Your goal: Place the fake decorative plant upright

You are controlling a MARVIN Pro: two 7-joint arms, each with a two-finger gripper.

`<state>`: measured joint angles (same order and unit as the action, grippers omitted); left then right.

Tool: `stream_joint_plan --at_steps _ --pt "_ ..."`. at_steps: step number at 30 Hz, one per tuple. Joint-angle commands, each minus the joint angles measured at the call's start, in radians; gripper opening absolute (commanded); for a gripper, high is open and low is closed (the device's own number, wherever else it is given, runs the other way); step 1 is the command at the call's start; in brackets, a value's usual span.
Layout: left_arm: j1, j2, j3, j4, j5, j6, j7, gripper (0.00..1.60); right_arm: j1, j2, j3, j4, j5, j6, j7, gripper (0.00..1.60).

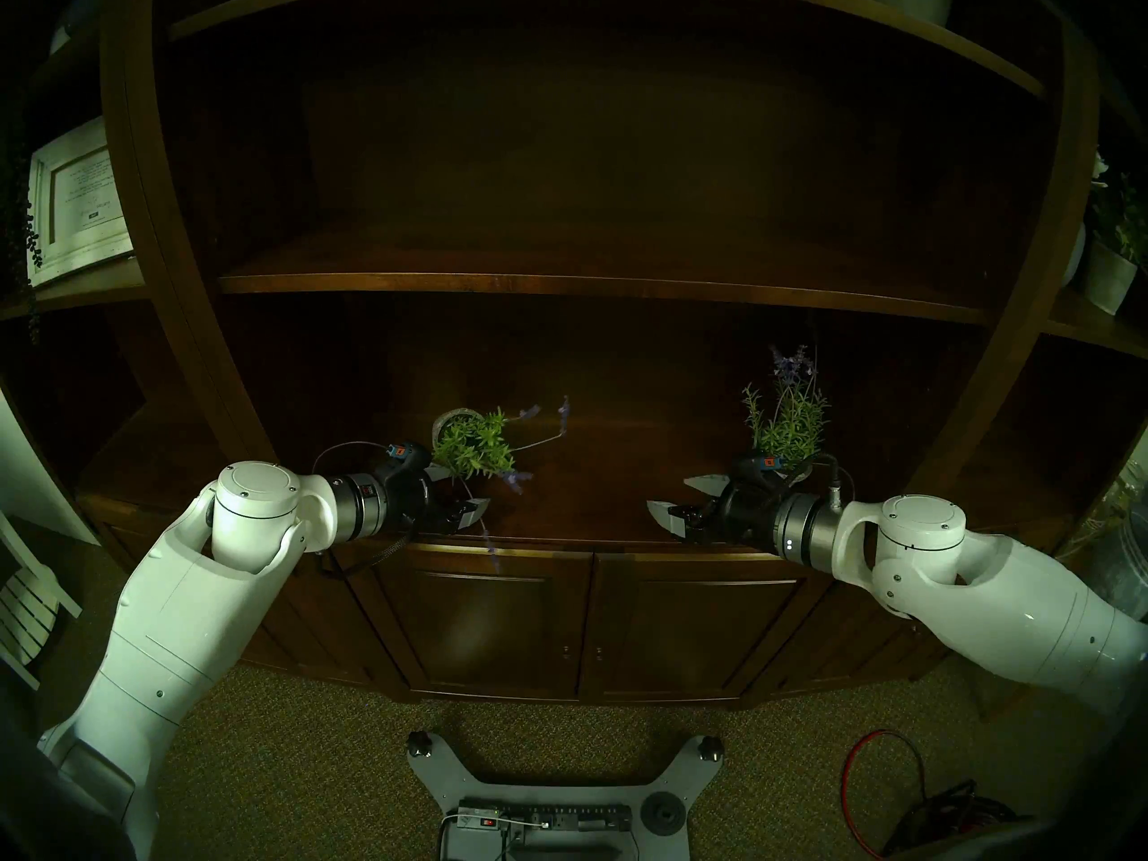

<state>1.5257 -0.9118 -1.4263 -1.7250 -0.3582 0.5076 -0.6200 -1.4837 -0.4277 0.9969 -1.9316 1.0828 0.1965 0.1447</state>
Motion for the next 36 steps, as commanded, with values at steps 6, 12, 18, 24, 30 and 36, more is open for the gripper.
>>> stream_joint_plan --at_steps 6,12,18,24,30,36 --pt "-0.145 -0.062 0.047 -0.023 -0.014 0.026 -0.032 1.60 0.021 0.000 0.022 -0.012 0.002 -0.013 -0.002 1.60" --pt "-0.161 -0.054 0.034 -0.045 -0.032 0.046 -0.051 1.60 0.021 0.000 0.022 -0.012 0.002 -0.013 -0.002 1.60" --pt "-0.158 -0.035 0.000 -0.034 -0.038 0.063 -0.057 1.60 0.020 0.000 0.022 -0.012 0.002 -0.014 -0.002 1.60" --pt "-0.143 -0.019 -0.018 -0.023 -0.036 0.061 -0.067 1.60 0.019 0.000 0.023 -0.013 0.002 -0.016 -0.003 1.60" --pt "-0.130 -0.014 -0.015 -0.021 -0.025 0.055 -0.065 1.60 0.019 0.000 0.023 -0.013 0.002 -0.017 -0.003 1.60" --pt "-0.130 -0.016 -0.002 -0.013 -0.019 0.052 -0.063 1.60 0.019 0.000 0.023 -0.013 0.003 -0.017 -0.004 1.60"
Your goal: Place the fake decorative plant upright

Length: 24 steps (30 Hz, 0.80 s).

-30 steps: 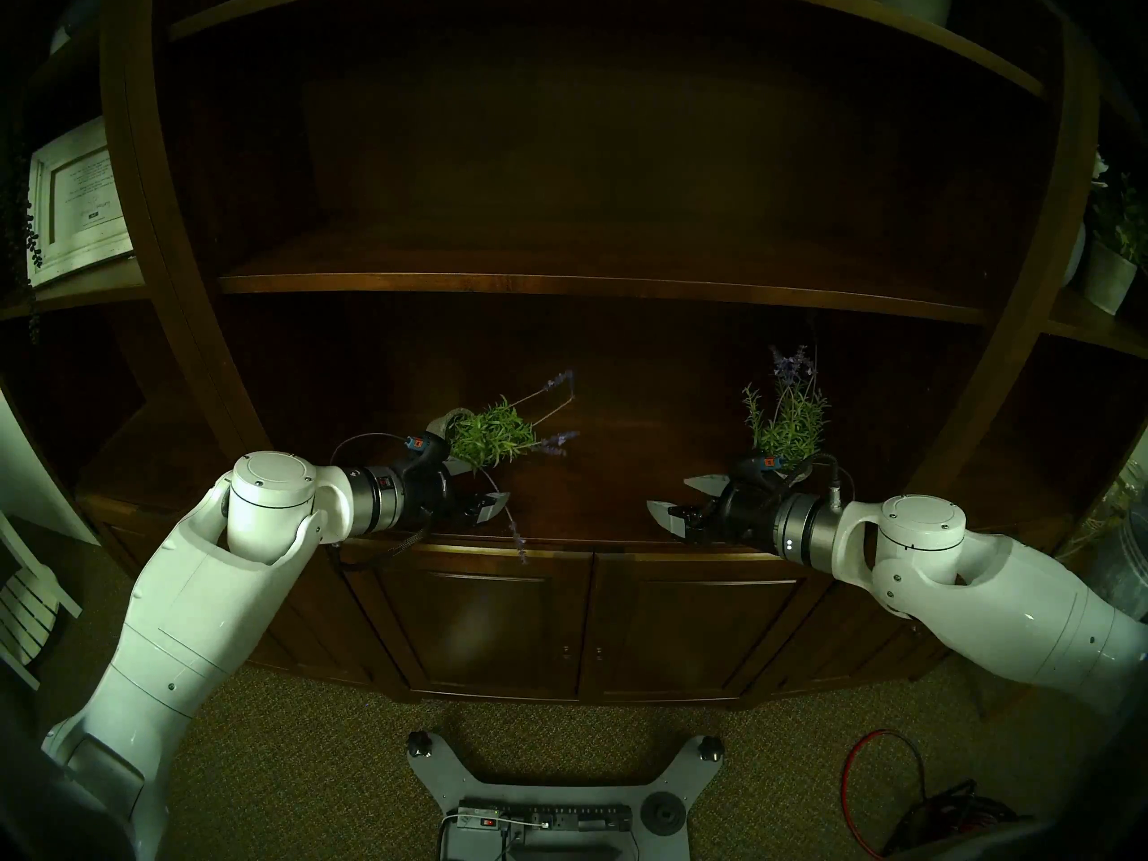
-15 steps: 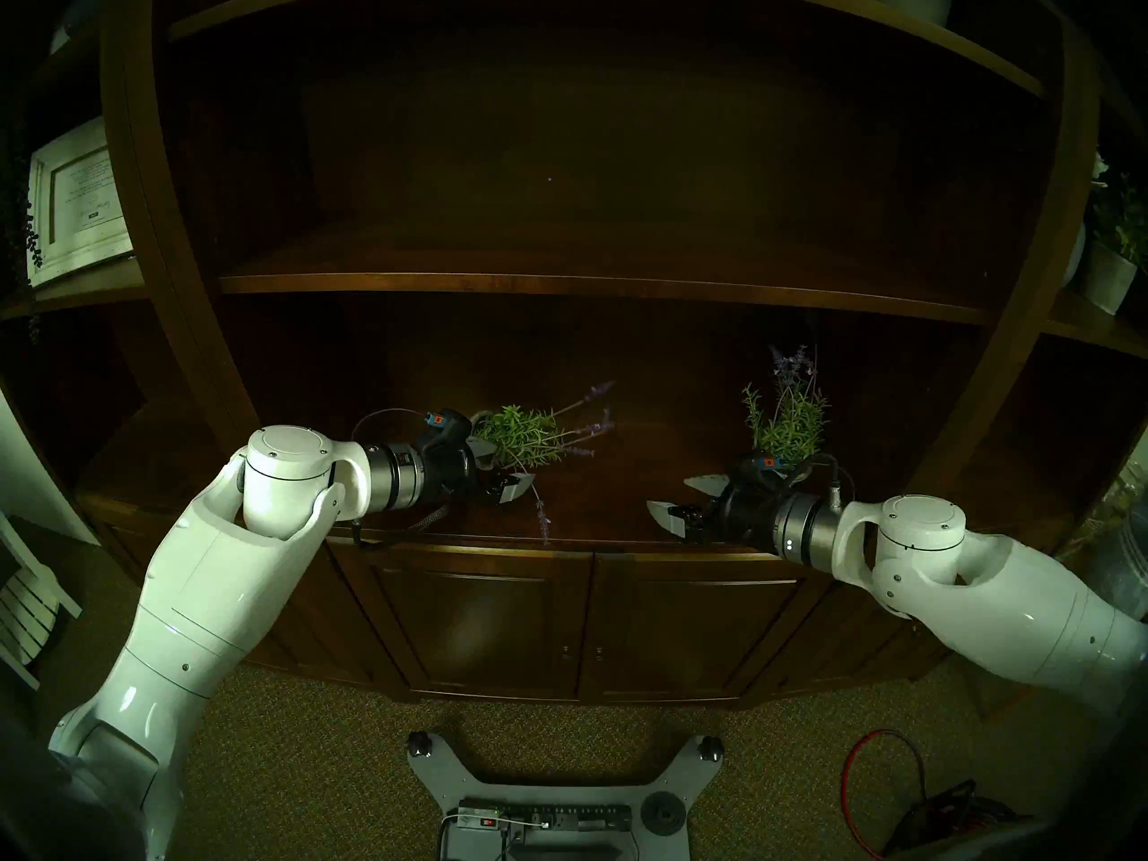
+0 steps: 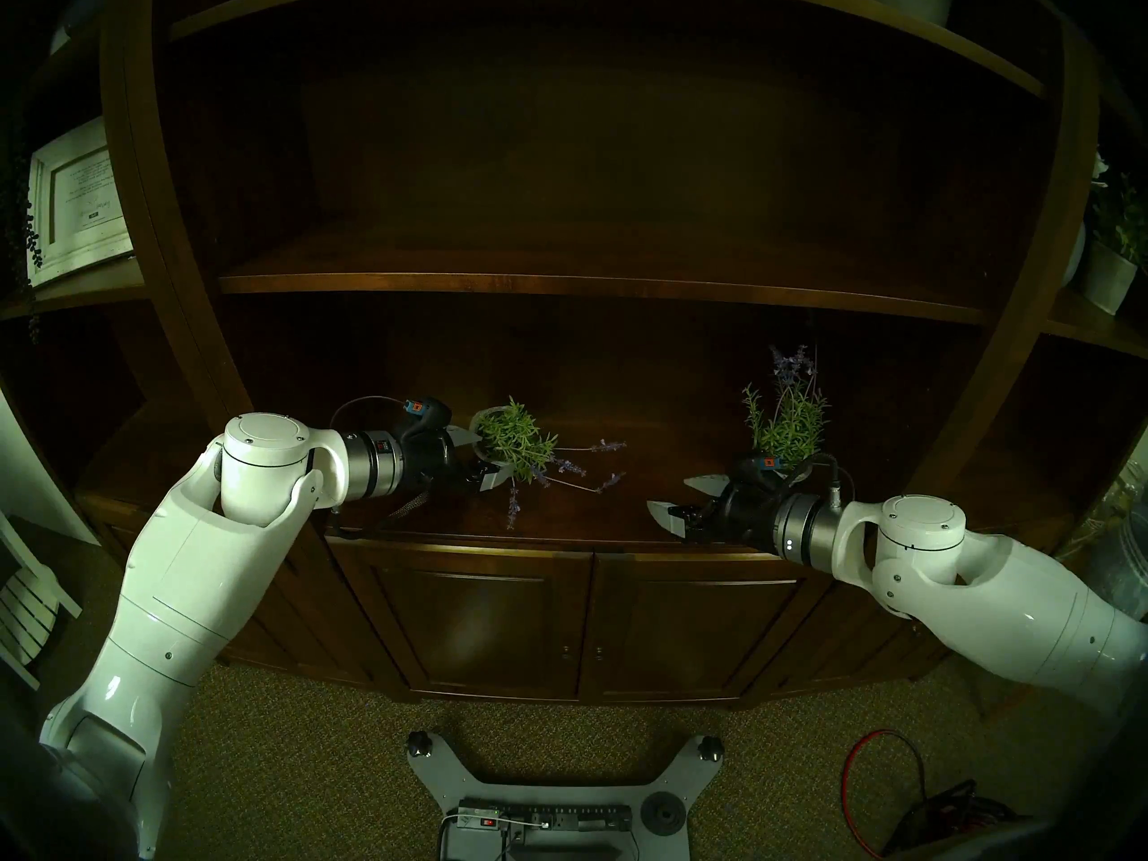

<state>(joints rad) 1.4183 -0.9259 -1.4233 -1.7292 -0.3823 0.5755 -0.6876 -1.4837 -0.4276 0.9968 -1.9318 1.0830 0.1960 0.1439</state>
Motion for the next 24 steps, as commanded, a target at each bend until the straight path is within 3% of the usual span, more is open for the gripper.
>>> stream_joint_plan --at_steps 1,24 --pt "-0.022 -0.002 -0.002 -0.010 0.006 -0.016 0.004 1.60 0.019 0.000 0.023 -0.013 0.002 -0.017 -0.003 1.60" --pt "-0.055 -0.058 0.061 -0.072 0.009 0.056 0.031 1.60 0.020 0.000 0.023 -0.013 0.002 -0.015 -0.003 1.60"
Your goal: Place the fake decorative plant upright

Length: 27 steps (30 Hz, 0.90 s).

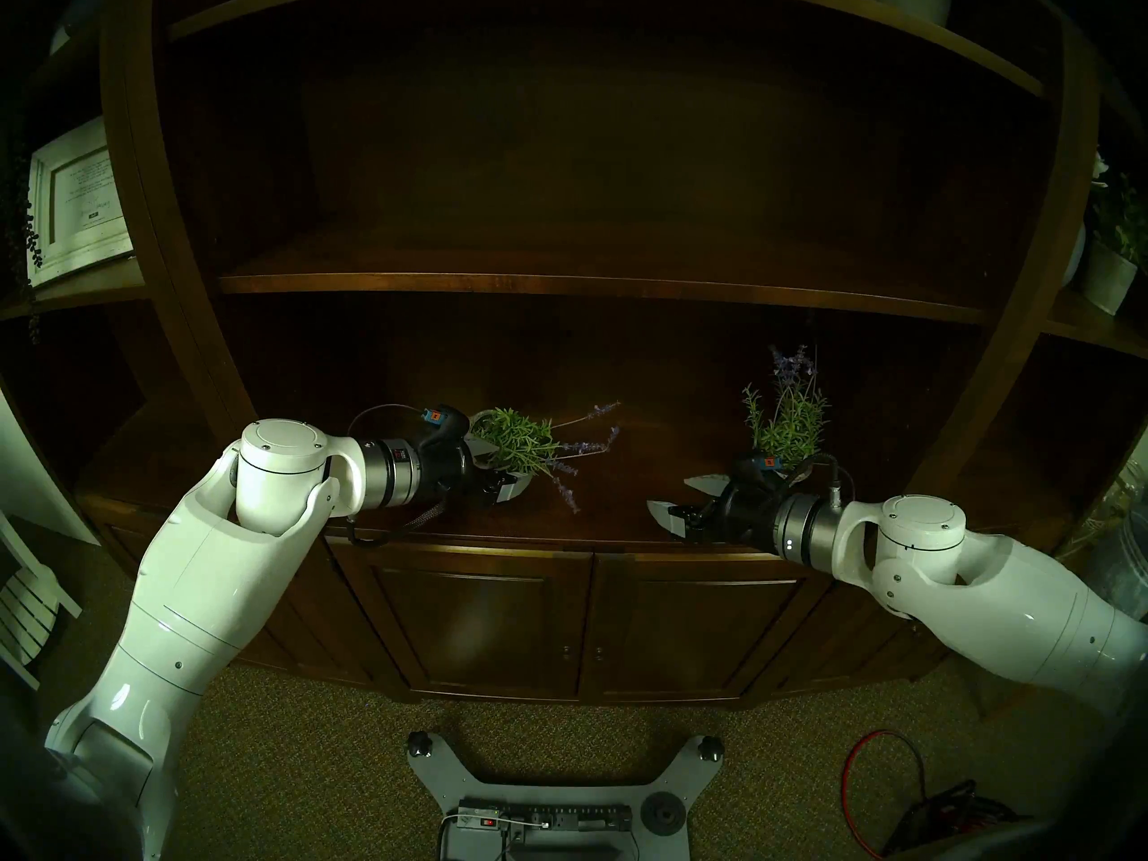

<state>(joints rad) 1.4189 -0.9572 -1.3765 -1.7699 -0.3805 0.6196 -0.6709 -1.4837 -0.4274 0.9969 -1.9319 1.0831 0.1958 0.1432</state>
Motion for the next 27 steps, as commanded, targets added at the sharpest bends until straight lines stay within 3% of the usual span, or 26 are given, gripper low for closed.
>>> stream_joint_plan --at_steps 1,12,22,27 --pt "-0.062 -0.030 0.020 -0.026 0.009 0.016 0.018 1.60 0.020 0.000 0.023 -0.013 0.002 -0.015 -0.002 1.60" --pt "-0.144 -0.070 0.074 0.046 0.028 0.049 0.046 1.60 0.020 0.000 0.022 -0.012 0.002 -0.014 -0.002 1.60" --pt "-0.209 -0.111 0.056 0.036 0.031 0.087 0.059 1.60 0.021 0.000 0.021 -0.011 0.001 -0.012 -0.001 1.60" --pt "-0.235 -0.104 0.058 0.029 0.018 0.116 0.049 1.60 0.021 0.000 0.021 -0.012 0.002 -0.013 -0.001 1.60"
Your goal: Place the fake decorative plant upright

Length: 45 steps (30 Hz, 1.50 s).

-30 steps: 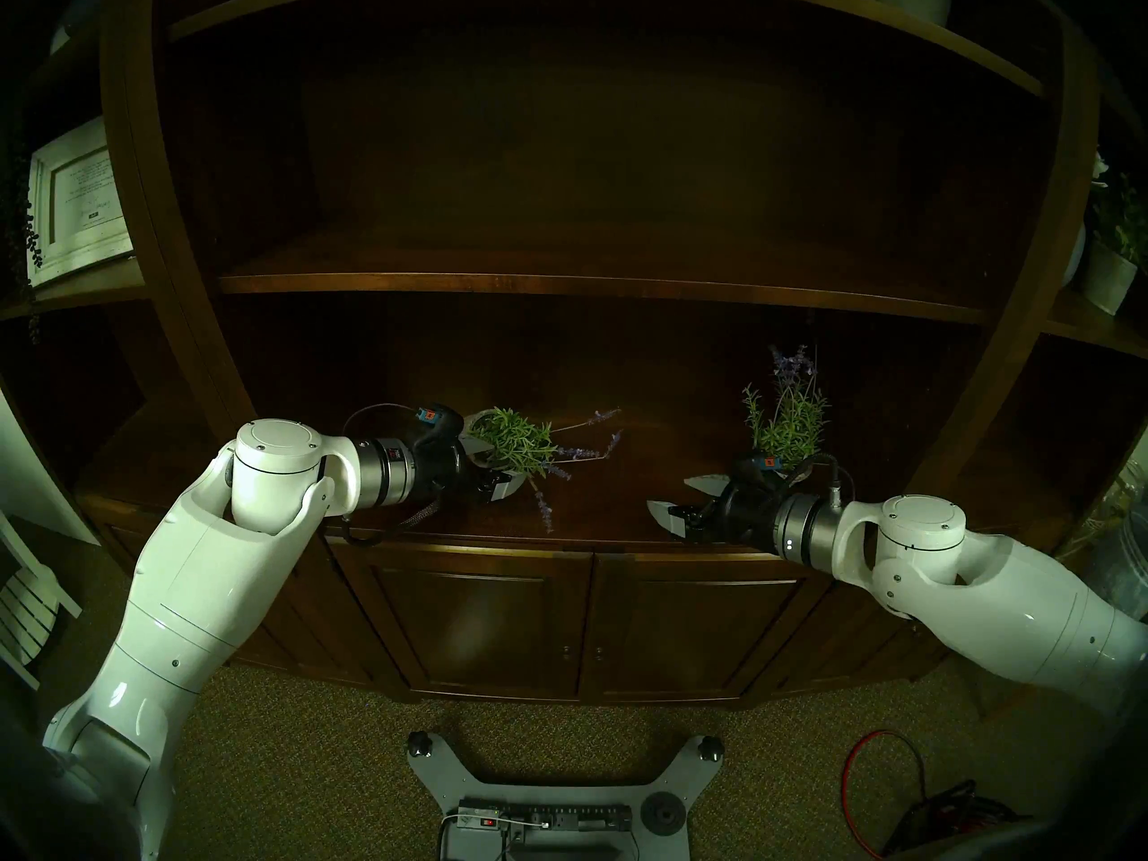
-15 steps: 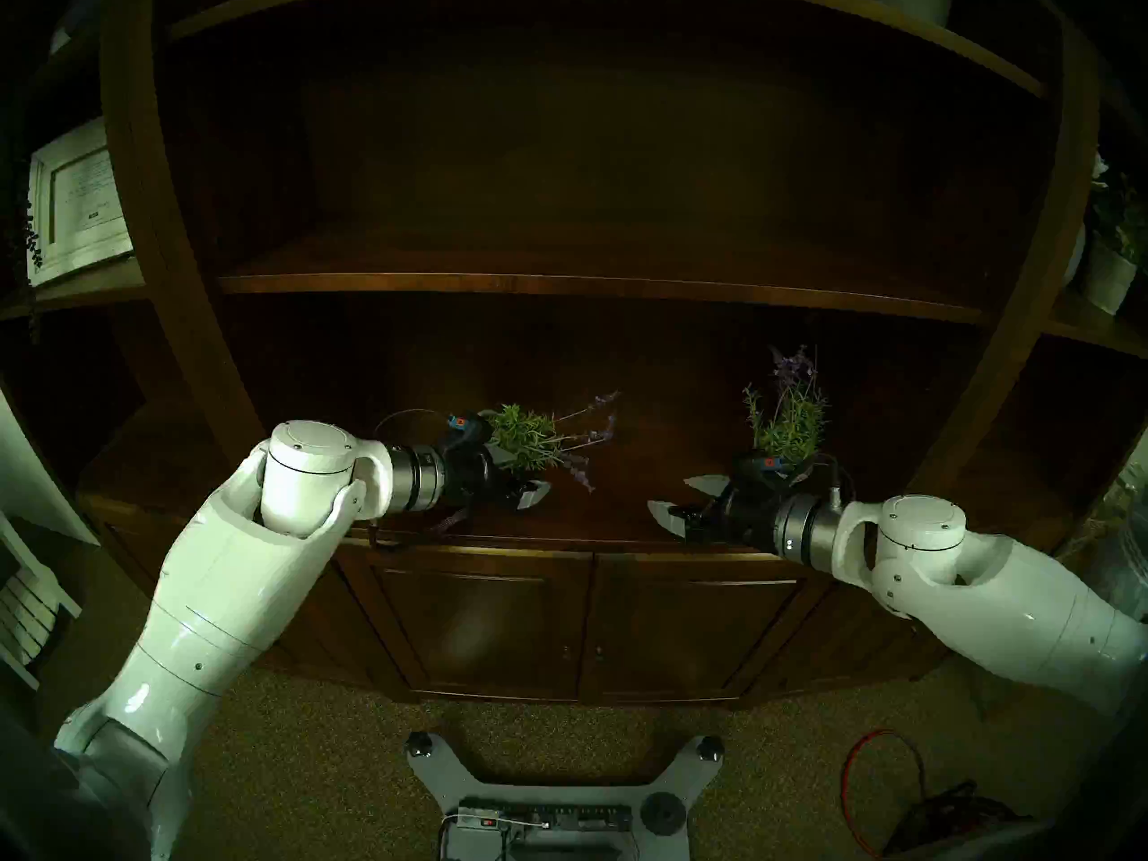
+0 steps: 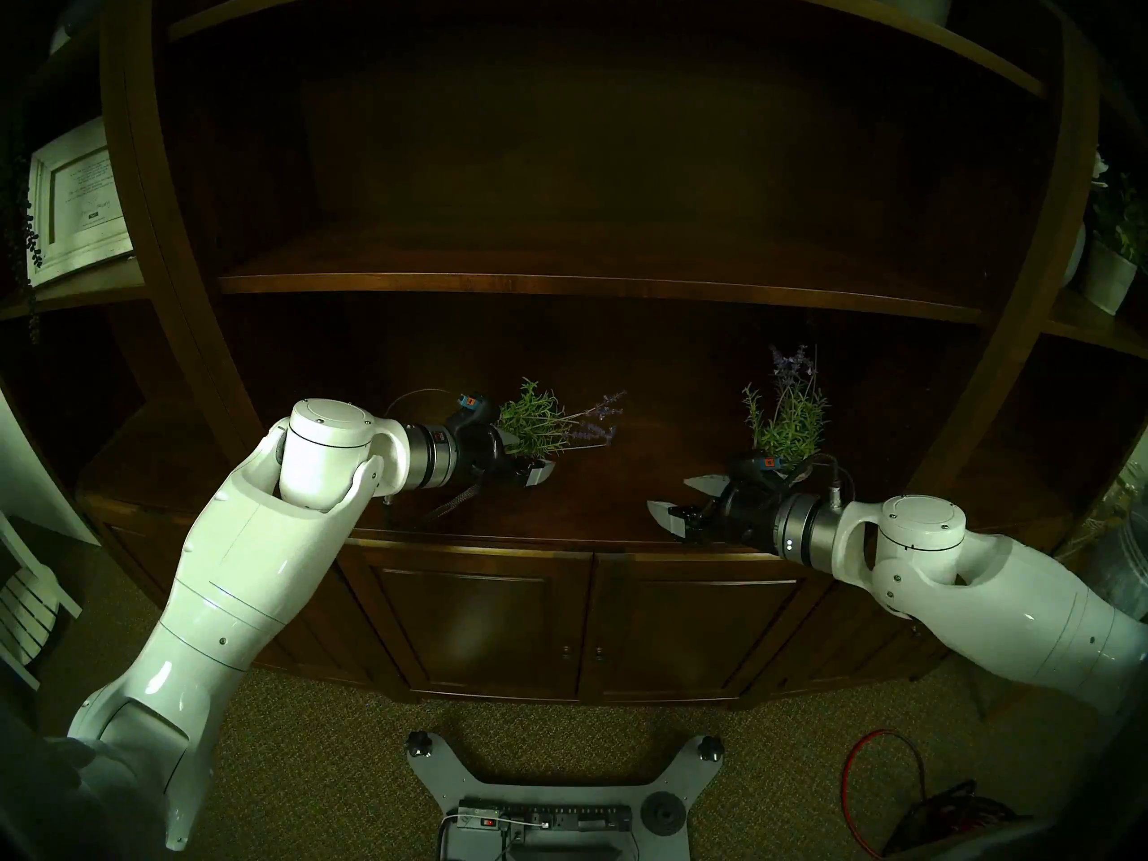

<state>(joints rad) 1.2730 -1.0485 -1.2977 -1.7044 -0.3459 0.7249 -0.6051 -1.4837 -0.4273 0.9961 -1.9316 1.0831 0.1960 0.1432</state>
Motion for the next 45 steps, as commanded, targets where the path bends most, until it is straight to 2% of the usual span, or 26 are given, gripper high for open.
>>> stream_joint_plan --at_steps 1,10,15,22,28,35,38,45 --pt "-0.090 -0.011 -0.022 -0.039 -0.018 0.016 -0.019 1.60 0.021 0.000 0.022 -0.012 0.002 -0.013 -0.001 1.60" --pt "-0.079 0.008 -0.052 -0.074 -0.029 0.047 -0.038 1.60 0.020 0.000 0.023 -0.013 0.002 -0.014 -0.002 1.60" --pt "-0.061 0.031 -0.072 -0.105 -0.014 0.082 -0.017 1.60 0.020 0.000 0.023 -0.013 0.002 -0.015 -0.002 1.60" --pt "-0.024 0.070 -0.155 -0.146 -0.038 0.148 -0.013 1.60 0.020 0.000 0.023 -0.013 0.002 -0.014 -0.002 1.60" --pt "-0.005 0.079 -0.192 -0.152 -0.042 0.184 0.001 1.60 0.020 0.000 0.023 -0.013 0.002 -0.016 -0.002 1.60" --pt "0.003 0.071 -0.221 -0.127 -0.062 0.235 0.010 1.60 0.019 0.000 0.023 -0.013 0.003 -0.017 -0.002 1.60" --pt "-0.002 0.063 -0.239 -0.103 -0.081 0.235 0.008 1.60 0.020 0.000 0.023 -0.013 0.003 -0.017 -0.002 1.60" --pt "-0.061 0.044 -0.244 -0.002 -0.096 0.235 0.020 1.60 0.020 0.000 0.023 -0.013 0.002 -0.016 -0.002 1.60"
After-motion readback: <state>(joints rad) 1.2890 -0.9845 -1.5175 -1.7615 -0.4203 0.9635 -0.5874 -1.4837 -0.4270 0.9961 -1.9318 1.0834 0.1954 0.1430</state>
